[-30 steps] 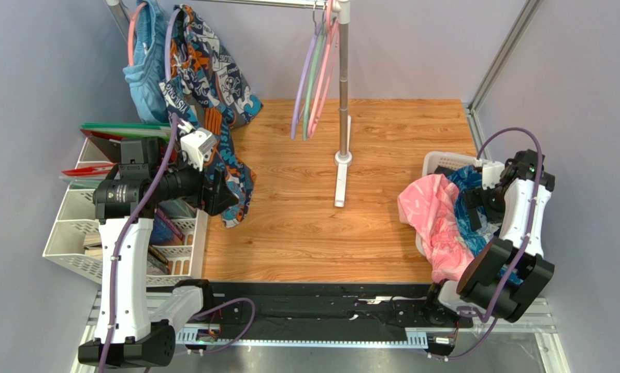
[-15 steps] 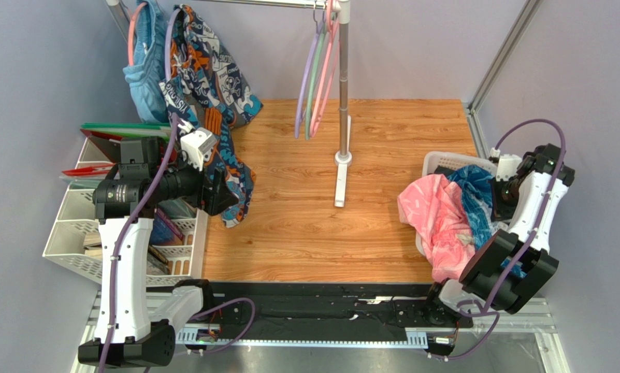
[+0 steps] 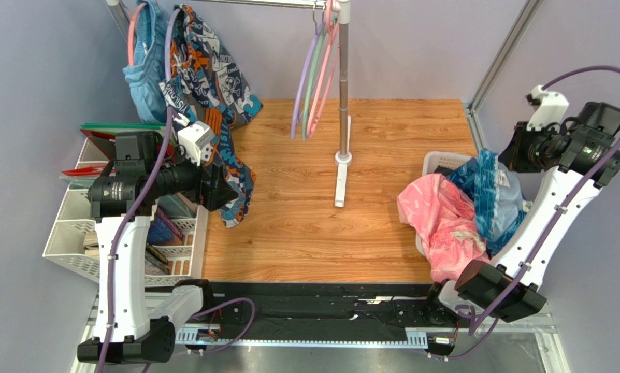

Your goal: Place the shorts on the hanger

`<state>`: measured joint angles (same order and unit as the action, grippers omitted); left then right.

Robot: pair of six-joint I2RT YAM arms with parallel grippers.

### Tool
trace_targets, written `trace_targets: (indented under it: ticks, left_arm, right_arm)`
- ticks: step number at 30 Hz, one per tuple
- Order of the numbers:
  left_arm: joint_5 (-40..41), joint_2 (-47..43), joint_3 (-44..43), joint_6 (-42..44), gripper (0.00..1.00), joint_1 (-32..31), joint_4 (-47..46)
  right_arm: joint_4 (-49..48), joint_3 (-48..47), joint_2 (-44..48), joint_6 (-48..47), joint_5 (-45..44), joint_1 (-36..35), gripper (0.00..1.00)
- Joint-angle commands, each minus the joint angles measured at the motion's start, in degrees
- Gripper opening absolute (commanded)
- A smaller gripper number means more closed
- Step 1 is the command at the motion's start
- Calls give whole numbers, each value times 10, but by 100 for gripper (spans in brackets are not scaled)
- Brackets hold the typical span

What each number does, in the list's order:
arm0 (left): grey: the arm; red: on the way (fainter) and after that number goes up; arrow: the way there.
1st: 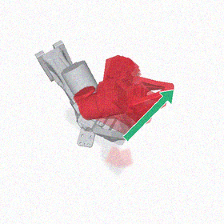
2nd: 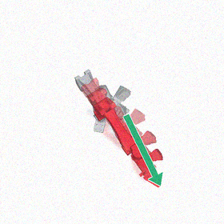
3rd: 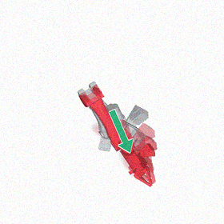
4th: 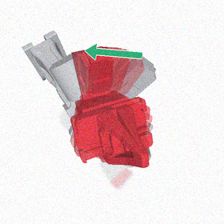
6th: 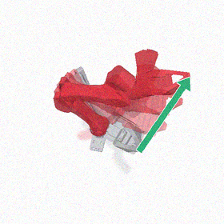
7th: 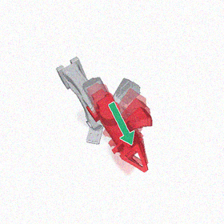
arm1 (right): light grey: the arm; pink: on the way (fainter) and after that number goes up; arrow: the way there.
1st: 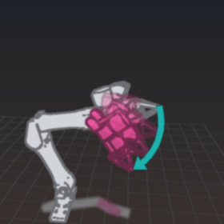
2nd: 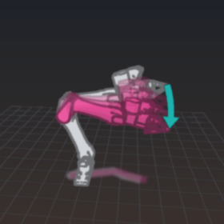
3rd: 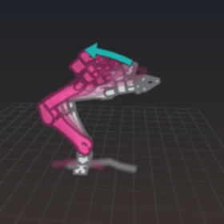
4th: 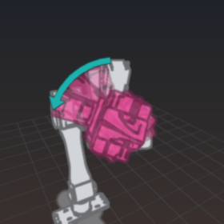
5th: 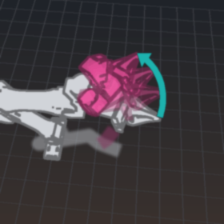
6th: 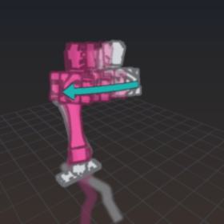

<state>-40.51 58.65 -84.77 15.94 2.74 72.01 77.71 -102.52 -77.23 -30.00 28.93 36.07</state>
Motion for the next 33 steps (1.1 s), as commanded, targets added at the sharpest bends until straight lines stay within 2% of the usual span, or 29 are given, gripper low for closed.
trace_targets:
  ticks: [1, 5, 6, 8, 12, 13, 14, 19, 23, 25, 27, 30, 33]
  left_arm:
    - [-29, -2, -32, 5, 99, 0, -6]
    - [-40, 1, -49, 1, 99, 0, -6]
    - [-44, 3, -53, 1, 99, 1, -6]
    - [-52, 3, -62, 1, 99, 1, -6]
    - [-68, 3, -78, 6, 99, 0, -4]
    - [-74, 3, -83, 8, 99, 0, -4]
    - [-76, 3, -84, 8, 99, 1, -5]
    - [-98, 4, -87, 8, 99, 0, -8]
    - [-109, 1, -84, -1, 99, 1, -18]
    - [-112, -4, -82, -4, 99, 0, -28]
    - [-111, -7, -81, -11, 99, 1, -38]
    - [-121, -12, -80, -12, 99, 0, -47]
    - [-127, -10, -79, -10, 99, 1, -45]
  right_arm:
    - [-19, -115, 14, 135, 151, -15, 0]
    - [-93, -199, 3, 238, 224, -26, 0]
    - [-114, -211, 2, 296, 235, -28, 0]
    - [-198, -232, 3, 369, 278, -34, 0]
    - [-379, -189, 35, 557, 303, -73, 0]
    - [-449, -172, 54, 577, 302, -102, 0]
    - [-473, -142, 66, 593, 288, -120, 0]
    - [-506, -138, 84, 589, 193, -278, 0]
    - [-531, -150, 85, 562, 95, -358, 0]
    - [-546, -136, 90, 554, 59, -420, 0]
    - [-560, -110, 109, 541, 17, -456, 0]
    - [-586, -31, 139, 520, -44, -558, 0]
    - [-586, 30, 148, 472, -98, -628, 0]
